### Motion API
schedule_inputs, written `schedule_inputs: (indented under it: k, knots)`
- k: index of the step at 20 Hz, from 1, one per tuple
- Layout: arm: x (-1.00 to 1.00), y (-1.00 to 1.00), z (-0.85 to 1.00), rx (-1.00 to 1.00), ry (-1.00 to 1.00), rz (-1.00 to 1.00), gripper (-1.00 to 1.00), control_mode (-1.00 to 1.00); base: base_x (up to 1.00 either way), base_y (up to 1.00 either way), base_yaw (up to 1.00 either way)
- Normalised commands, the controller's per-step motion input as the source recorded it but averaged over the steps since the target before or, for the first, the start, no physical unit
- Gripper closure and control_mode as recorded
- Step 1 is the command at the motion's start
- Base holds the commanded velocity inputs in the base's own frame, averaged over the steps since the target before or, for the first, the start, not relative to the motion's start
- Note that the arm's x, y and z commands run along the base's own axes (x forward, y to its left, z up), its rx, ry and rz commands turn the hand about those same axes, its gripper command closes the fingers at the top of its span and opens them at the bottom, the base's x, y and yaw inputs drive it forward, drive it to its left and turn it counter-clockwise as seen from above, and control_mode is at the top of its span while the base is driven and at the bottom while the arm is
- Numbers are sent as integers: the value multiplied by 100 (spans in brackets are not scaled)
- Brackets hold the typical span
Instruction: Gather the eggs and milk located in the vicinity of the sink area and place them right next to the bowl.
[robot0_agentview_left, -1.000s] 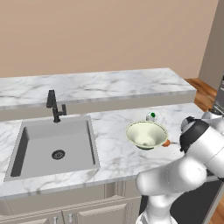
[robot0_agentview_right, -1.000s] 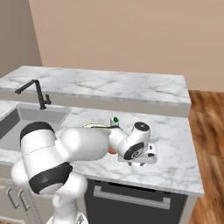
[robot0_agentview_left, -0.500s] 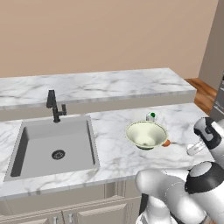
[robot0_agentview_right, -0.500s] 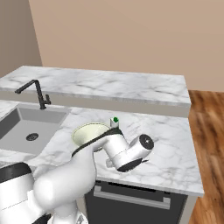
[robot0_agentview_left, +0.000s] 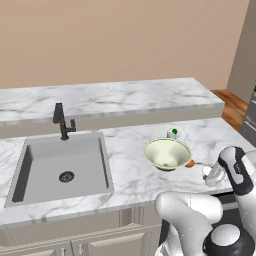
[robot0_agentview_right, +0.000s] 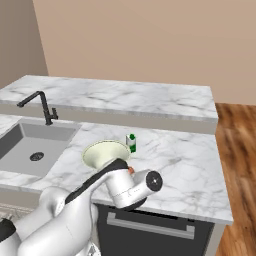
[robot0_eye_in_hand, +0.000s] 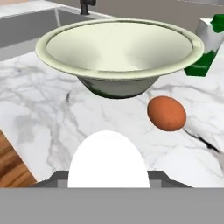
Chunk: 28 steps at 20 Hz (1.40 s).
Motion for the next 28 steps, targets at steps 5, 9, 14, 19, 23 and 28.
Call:
schedule_inputs:
  k: [5,9,14,19,23,28]
  knots:
    - [16,19,-1,0,0,-1,100,-100,0,0,0]
    - [16,6,0,0,0,-1,100,-100,0,0,0]
    - [22,10,-2,1,-1,0,100,-100,0,0,0]
    - [21,13,-4,1,0,0,100,-100,0,0,0]
    - [13,19,-8,0,0,0,100,-100,0,0,0]
    - [0,6,-9,1,0,0,100,-100,0,0,0]
